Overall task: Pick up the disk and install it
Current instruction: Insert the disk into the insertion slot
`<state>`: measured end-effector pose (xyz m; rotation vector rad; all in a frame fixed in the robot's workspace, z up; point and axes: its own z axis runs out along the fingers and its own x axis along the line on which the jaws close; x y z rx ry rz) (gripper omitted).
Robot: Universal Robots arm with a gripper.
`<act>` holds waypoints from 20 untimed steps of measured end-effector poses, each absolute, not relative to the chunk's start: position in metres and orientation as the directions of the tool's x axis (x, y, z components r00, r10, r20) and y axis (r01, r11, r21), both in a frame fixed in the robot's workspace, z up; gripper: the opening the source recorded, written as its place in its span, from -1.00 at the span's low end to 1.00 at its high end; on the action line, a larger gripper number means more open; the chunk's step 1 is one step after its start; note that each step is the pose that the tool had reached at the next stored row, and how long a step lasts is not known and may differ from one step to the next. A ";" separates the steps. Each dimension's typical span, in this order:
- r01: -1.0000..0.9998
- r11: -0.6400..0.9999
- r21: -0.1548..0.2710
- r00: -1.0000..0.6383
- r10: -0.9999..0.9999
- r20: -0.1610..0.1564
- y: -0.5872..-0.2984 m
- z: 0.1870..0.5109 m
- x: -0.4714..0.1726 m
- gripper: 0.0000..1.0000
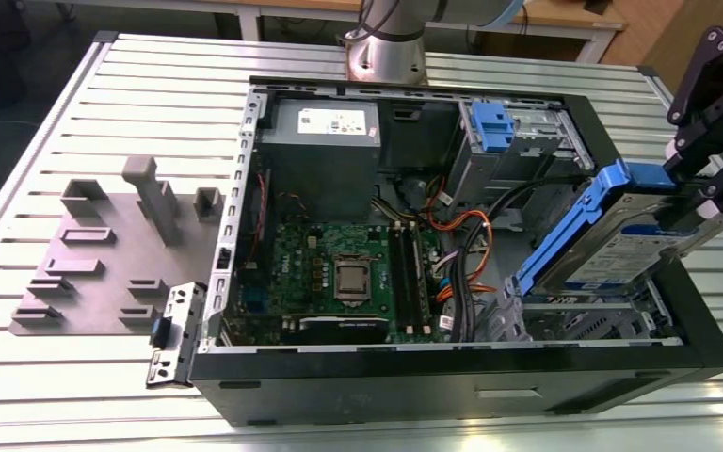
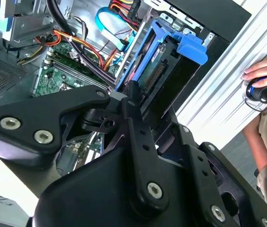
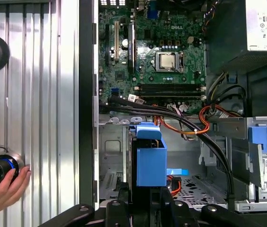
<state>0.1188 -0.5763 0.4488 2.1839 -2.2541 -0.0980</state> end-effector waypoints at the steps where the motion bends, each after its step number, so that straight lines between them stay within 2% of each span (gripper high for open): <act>1: -0.998 0.031 0.046 -0.033 -0.999 -0.042 -0.576 0.449 0.119 -0.30; 20: -0.998 0.030 0.046 -0.032 -0.999 -0.042 -0.576 0.441 0.119 -0.30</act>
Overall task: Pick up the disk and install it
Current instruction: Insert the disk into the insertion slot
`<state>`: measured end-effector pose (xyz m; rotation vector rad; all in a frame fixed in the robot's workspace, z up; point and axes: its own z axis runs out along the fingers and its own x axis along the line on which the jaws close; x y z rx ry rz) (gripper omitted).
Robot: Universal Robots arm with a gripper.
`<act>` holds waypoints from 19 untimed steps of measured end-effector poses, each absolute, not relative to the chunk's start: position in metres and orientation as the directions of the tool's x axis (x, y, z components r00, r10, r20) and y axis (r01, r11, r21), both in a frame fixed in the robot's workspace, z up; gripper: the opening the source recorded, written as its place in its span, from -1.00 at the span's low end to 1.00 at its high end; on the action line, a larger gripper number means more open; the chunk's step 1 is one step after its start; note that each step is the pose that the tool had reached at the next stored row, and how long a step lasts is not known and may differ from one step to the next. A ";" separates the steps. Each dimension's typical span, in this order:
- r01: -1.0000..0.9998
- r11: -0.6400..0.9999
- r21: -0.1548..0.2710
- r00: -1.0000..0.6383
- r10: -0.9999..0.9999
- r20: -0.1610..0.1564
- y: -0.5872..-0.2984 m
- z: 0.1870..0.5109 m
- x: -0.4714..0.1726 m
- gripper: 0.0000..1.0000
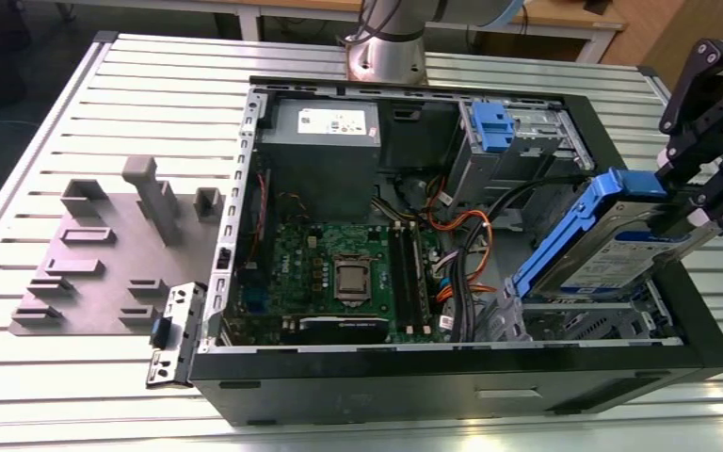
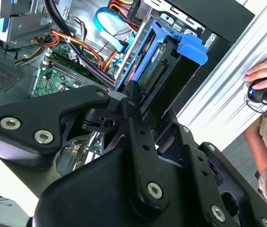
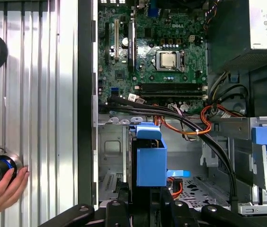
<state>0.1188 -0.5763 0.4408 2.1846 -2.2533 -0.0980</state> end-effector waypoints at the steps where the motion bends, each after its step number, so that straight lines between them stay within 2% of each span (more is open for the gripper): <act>1: -0.998 0.030 0.046 -0.032 -0.999 -0.042 -0.576 0.440 0.119 -0.30; 19: -0.999 0.030 0.046 -0.032 -0.999 -0.042 -0.576 0.430 0.119 -0.30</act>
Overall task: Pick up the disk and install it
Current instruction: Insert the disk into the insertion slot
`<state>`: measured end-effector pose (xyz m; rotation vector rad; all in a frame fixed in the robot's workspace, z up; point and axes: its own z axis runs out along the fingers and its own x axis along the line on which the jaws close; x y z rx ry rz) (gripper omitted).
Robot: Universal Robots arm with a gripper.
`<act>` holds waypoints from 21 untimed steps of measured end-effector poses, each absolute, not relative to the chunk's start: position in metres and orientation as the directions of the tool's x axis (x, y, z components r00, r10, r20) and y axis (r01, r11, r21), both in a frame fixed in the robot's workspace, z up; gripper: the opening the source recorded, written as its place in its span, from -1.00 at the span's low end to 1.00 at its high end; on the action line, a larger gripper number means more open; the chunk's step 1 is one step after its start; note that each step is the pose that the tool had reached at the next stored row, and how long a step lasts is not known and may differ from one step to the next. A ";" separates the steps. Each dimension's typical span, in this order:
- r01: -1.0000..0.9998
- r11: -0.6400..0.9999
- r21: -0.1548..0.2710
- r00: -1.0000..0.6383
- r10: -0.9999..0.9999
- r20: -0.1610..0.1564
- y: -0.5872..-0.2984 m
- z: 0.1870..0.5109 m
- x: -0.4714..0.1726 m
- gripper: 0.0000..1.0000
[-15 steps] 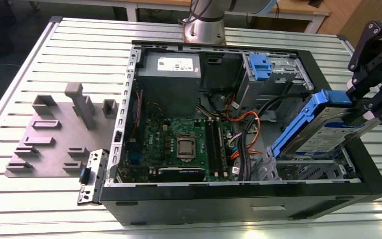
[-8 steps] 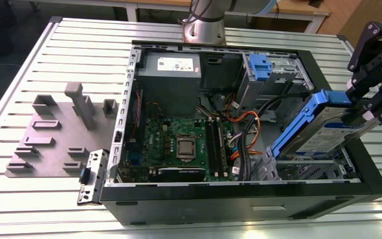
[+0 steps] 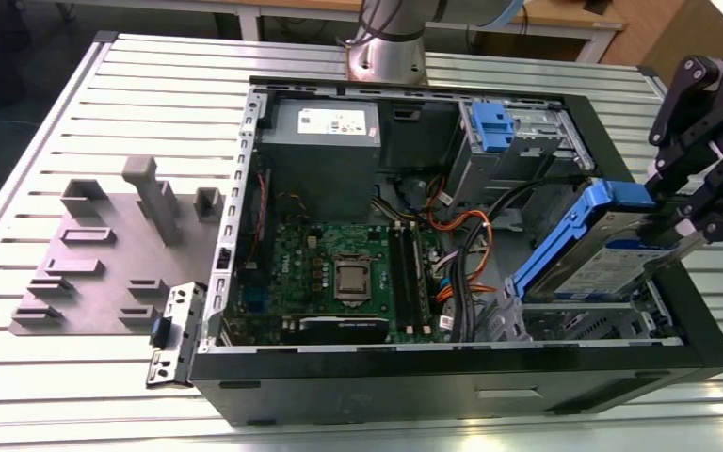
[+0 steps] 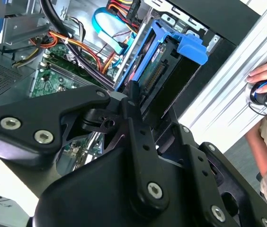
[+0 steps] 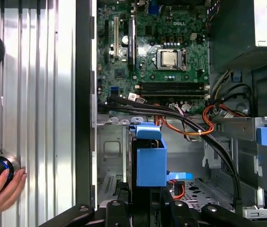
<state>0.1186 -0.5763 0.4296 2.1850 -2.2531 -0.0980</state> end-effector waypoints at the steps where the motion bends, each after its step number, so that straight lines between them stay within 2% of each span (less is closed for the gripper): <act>1: -0.999 0.030 0.046 -0.032 -0.999 -0.042 -0.576 0.428 0.119 -0.30; 21: -0.999 0.027 0.046 -0.029 -0.999 -0.042 -0.576 0.394 0.117 -0.30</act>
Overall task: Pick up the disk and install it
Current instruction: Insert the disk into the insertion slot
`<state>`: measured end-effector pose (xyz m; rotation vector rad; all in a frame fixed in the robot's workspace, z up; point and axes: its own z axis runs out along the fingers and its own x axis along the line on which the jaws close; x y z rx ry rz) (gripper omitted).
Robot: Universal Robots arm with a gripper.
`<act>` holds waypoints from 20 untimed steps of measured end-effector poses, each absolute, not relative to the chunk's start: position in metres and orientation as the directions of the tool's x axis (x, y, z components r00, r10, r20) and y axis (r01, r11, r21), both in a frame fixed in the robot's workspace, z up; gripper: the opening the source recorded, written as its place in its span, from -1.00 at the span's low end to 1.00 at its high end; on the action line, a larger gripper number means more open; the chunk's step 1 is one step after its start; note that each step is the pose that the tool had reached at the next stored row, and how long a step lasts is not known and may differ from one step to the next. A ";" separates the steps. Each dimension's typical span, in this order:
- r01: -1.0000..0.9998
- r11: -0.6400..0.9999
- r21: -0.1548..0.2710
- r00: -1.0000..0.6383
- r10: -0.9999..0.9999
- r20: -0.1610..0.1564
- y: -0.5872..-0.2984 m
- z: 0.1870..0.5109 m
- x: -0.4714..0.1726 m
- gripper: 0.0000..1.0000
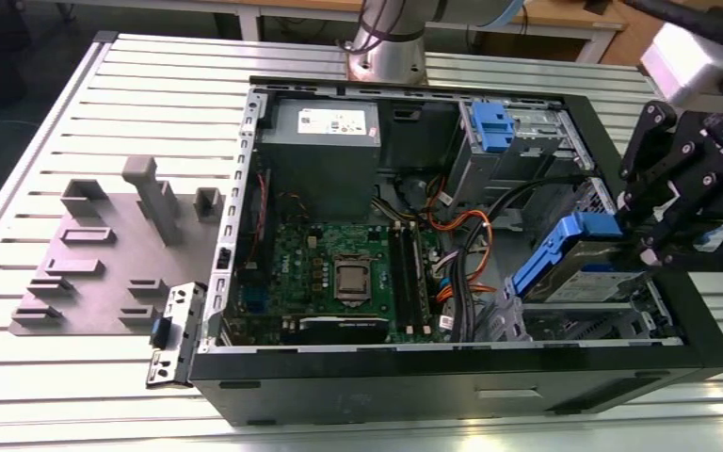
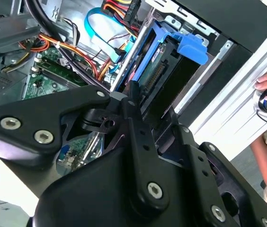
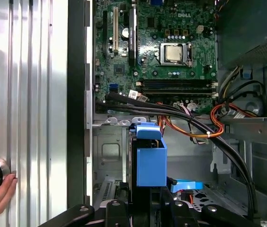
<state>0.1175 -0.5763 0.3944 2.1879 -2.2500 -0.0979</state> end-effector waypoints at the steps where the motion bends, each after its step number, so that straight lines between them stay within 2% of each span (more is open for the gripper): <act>1: -0.999 0.027 0.046 -0.029 -0.999 -0.042 -0.576 0.393 0.117 -0.30; 20: -0.999 0.023 0.046 -0.025 -0.999 -0.042 -0.576 0.360 0.117 -0.30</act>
